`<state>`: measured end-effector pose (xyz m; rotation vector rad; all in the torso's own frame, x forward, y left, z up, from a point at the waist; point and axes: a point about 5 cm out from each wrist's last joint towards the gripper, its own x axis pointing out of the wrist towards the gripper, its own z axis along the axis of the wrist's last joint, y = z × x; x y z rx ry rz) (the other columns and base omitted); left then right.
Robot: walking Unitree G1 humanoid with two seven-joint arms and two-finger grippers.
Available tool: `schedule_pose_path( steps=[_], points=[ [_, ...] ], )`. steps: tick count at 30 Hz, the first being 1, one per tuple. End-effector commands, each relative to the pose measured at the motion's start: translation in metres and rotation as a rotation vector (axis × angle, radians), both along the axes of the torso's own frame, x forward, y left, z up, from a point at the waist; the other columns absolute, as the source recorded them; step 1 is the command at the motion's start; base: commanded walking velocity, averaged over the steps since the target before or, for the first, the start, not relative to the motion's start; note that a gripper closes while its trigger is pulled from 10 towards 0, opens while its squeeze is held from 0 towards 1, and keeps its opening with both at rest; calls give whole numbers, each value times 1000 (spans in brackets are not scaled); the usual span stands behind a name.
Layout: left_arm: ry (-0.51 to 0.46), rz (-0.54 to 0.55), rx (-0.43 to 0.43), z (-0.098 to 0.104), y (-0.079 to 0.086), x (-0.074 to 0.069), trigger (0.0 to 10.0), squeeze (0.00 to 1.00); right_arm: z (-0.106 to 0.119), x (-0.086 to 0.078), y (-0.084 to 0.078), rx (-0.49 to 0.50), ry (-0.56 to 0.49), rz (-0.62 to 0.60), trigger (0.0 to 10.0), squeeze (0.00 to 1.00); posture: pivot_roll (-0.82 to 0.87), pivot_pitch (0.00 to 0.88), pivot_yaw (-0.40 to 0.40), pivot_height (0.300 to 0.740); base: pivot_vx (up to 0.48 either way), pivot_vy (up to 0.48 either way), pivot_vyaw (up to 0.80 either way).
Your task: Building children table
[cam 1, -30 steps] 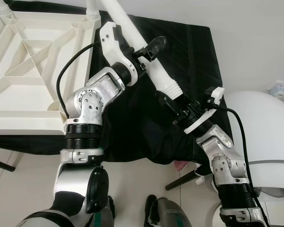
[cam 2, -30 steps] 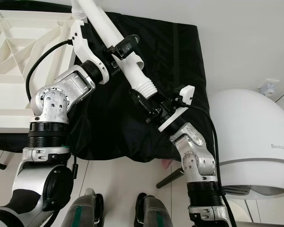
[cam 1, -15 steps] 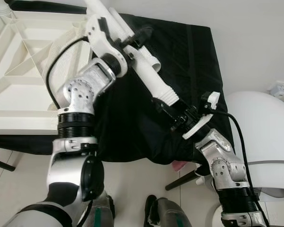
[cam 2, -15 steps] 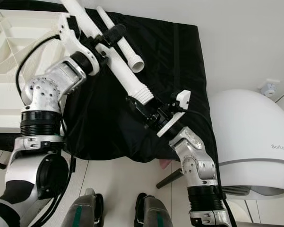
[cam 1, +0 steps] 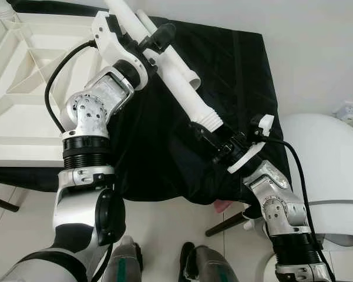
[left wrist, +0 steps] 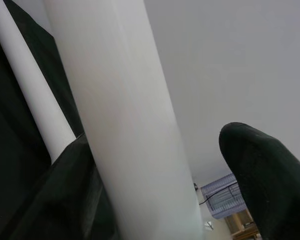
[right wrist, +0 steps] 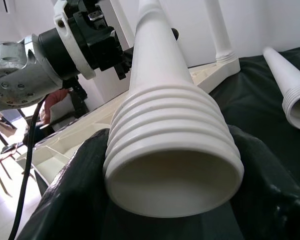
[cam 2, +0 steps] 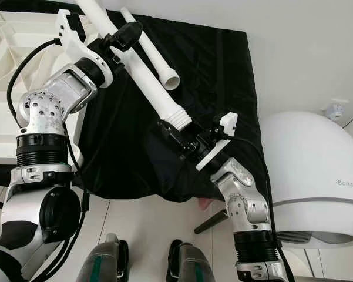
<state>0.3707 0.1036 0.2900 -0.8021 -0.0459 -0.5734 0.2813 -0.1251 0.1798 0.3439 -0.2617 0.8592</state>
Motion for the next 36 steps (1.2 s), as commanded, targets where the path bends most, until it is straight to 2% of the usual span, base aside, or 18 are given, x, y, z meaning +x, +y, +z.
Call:
schedule_pose_path(
  steps=[1,8,18,19,20,21,36],
  points=[
    [0,-28,-25,2,-5,-1,0,0,5,-2,-2,0,-30,-6,10000,0,56,128,-34,740,0,0,0],
    [-10,-69,-51,2,-13,-5,0,0,6,-3,-3,-4,-34,-14,10000,0,55,133,-36,740,0,0,0],
    [-8,-81,-74,6,-13,-6,0,0,6,-3,-4,-15,-32,-13,10000,0,55,138,-41,740,0,0,0],
    [-1,-80,-79,6,-12,-6,3059,0,6,-3,-4,-17,-24,-5,10000,0,56,137,-41,740,0,0,0],
    [-1,-80,-79,6,-12,-6,3059,0,6,-3,-4,-17,-24,-5,10000,0,56,137,-41,740,0,0,0],
    [7,-76,-91,7,-11,-5,10000,0,5,-2,-4,-15,-13,5,10000,1000,57,137,-43,740,0,0,0],
    [37,-15,-170,9,6,4,10000,0,1,-8,-13,-39,13,8,10000,1000,52,130,-44,740,0,0,0]
  ],
)
